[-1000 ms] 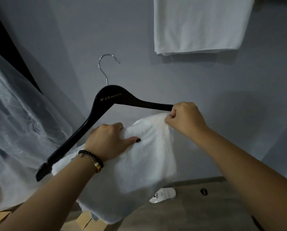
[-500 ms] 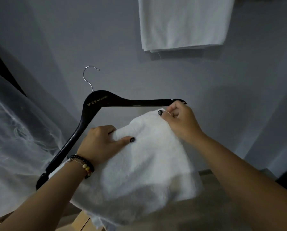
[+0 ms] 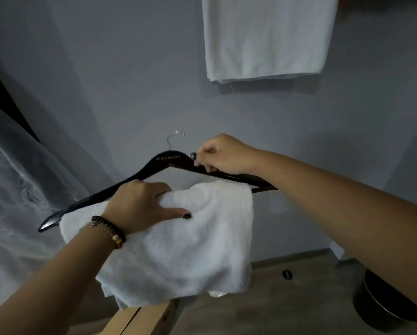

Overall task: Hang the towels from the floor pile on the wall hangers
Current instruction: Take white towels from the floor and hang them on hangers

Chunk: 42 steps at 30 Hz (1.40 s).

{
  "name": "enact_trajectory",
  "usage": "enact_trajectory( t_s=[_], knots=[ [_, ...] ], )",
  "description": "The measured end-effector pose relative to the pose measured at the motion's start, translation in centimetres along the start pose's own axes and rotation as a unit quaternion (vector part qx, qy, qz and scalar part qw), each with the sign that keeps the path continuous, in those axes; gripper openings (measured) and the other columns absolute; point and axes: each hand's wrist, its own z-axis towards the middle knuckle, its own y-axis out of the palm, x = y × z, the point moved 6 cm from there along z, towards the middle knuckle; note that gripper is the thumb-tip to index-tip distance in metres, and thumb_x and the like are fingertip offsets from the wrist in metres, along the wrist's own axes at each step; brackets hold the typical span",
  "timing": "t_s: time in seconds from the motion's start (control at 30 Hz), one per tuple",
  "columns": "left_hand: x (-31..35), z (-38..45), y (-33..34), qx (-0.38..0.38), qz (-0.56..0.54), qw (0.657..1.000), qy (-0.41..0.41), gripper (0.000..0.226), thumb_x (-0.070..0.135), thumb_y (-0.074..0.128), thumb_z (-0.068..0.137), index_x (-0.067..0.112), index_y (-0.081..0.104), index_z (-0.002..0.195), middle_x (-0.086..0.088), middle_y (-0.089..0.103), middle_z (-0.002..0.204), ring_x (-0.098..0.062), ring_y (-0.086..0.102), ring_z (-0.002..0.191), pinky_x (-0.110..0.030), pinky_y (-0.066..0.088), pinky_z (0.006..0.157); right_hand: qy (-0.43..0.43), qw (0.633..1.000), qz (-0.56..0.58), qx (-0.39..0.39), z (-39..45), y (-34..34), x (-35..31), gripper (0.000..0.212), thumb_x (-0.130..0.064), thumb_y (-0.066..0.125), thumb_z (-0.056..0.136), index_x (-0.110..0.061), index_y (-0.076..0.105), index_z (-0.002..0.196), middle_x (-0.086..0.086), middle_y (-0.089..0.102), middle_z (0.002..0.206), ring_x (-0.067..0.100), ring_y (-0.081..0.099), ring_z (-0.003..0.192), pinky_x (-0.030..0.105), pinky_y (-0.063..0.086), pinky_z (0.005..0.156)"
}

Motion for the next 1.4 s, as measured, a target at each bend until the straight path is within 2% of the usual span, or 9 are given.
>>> enact_trajectory(
  t_s=[0.17, 0.27, 0.43, 0.57, 0.73, 0.97, 1.17, 1.3, 1.4],
  knots=[
    [-1.7, -0.9, -2.2, 0.077, -0.028, 0.997, -0.006, 0.049, 0.082, 0.057, 0.061, 0.035, 0.066, 0.071, 0.012, 0.06, 0.054, -0.004, 0.055, 0.048, -0.021, 0.044, 0.047, 0.1, 0.993, -0.059, -0.018, 2.6, 0.6, 1.5, 0.076, -0.06, 0.069, 0.073, -0.016, 0.045, 0.129, -0.002, 0.048, 0.118, 0.015, 0.053, 0.103, 0.03, 0.046, 0.085],
    [-1.5, -1.4, -1.9, 0.08, 0.007, 0.997, 0.01, 0.06, 0.082, 0.057, 0.063, 0.024, 0.07, 0.073, 0.013, 0.059, 0.054, -0.006, 0.056, 0.048, -0.024, 0.048, 0.048, 0.218, 0.951, -0.097, -0.196, 2.5, 3.4, 4.1, 0.028, -0.041, 0.062, 0.084, -0.013, 0.064, 0.088, 0.002, 0.066, 0.086, 0.015, 0.065, 0.066, 0.023, 0.049, 0.061],
    [-1.9, -2.4, -0.9, 0.06, 0.033, 0.997, 0.027, 0.063, 0.086, 0.052, 0.066, 0.026, 0.071, 0.075, 0.014, 0.061, 0.055, -0.005, 0.058, 0.049, -0.028, 0.051, 0.047, 0.284, 0.912, -0.06, -0.289, 0.5, 6.9, 6.0, 0.025, -0.023, 0.049, 0.093, -0.013, 0.057, 0.072, 0.003, 0.059, 0.07, 0.014, 0.058, 0.055, 0.022, 0.046, 0.056],
    [-2.8, -3.6, -0.1, 0.033, 0.011, 0.999, 0.011, 0.062, 0.088, 0.051, 0.065, 0.031, 0.069, 0.08, 0.013, 0.062, 0.056, -0.003, 0.059, 0.051, -0.028, 0.051, 0.05, 0.29, 0.925, -0.011, -0.246, 0.5, 8.1, 6.2, 0.023, -0.016, 0.052, 0.094, -0.012, 0.055, 0.071, 0.001, 0.057, 0.071, 0.011, 0.055, 0.053, 0.015, 0.042, 0.045],
    [-3.8, -4.7, 0.8, 0.011, -0.038, 0.999, -0.007, 0.059, 0.087, 0.056, 0.063, 0.032, 0.069, 0.079, 0.015, 0.063, 0.059, 0.0, 0.06, 0.053, -0.024, 0.052, 0.051, 0.229, 0.954, 0.083, -0.173, 1.8, 6.4, 3.7, 0.015, -0.023, 0.067, 0.087, -0.008, 0.066, 0.088, 0.004, 0.065, 0.078, 0.015, 0.061, 0.065, 0.024, 0.049, 0.062],
    [-3.7, -4.5, 1.7, 0.023, -0.06, 0.998, 0.01, 0.062, 0.084, 0.057, 0.064, 0.029, 0.069, 0.089, 0.017, 0.067, 0.073, 0.0, 0.062, 0.063, -0.025, 0.054, 0.058, 0.147, 0.948, 0.123, -0.255, -1.1, 4.5, -2.1, 0.009, -0.01, 0.05, 0.097, -0.005, 0.054, 0.092, 0.005, 0.054, 0.069, 0.009, 0.045, 0.047, 0.023, 0.038, 0.047],
    [-2.7, -4.1, 1.8, 0.135, -0.097, 0.985, -0.044, 0.05, 0.056, 0.068, 0.078, 0.02, 0.065, 0.112, 0.007, 0.061, 0.11, -0.006, 0.056, 0.101, -0.019, 0.046, 0.089, 0.215, 0.936, 0.253, -0.118, -0.9, 4.2, -3.6, 0.021, -0.006, 0.048, 0.098, -0.008, 0.049, 0.077, 0.002, 0.039, 0.06, 0.007, 0.027, 0.04, 0.015, 0.021, 0.036],
    [2.6, -4.6, 1.1, 0.219, -0.218, 0.949, -0.055, 0.031, 0.037, 0.061, 0.08, 0.015, 0.059, 0.102, 0.007, 0.058, 0.101, -0.006, 0.056, 0.095, -0.019, 0.046, 0.08, 0.242, 0.906, 0.348, -0.015, -0.1, 3.5, -3.7, 0.028, 0.0, 0.037, 0.098, -0.009, 0.043, 0.072, 0.003, 0.036, 0.058, 0.007, 0.027, 0.042, 0.014, 0.019, 0.035],
    [5.8, -4.0, 1.3, 0.203, -0.225, 0.952, -0.048, 0.047, 0.044, 0.066, 0.073, 0.014, 0.053, 0.107, 0.006, 0.053, 0.104, -0.007, 0.053, 0.095, -0.018, 0.044, 0.079, 0.213, 0.902, 0.371, 0.051, 0.5, 2.3, -4.1, 0.03, 0.004, 0.032, 0.095, -0.011, 0.039, 0.071, 0.002, 0.031, 0.059, 0.007, 0.024, 0.04, 0.015, 0.017, 0.035]
  ],
)
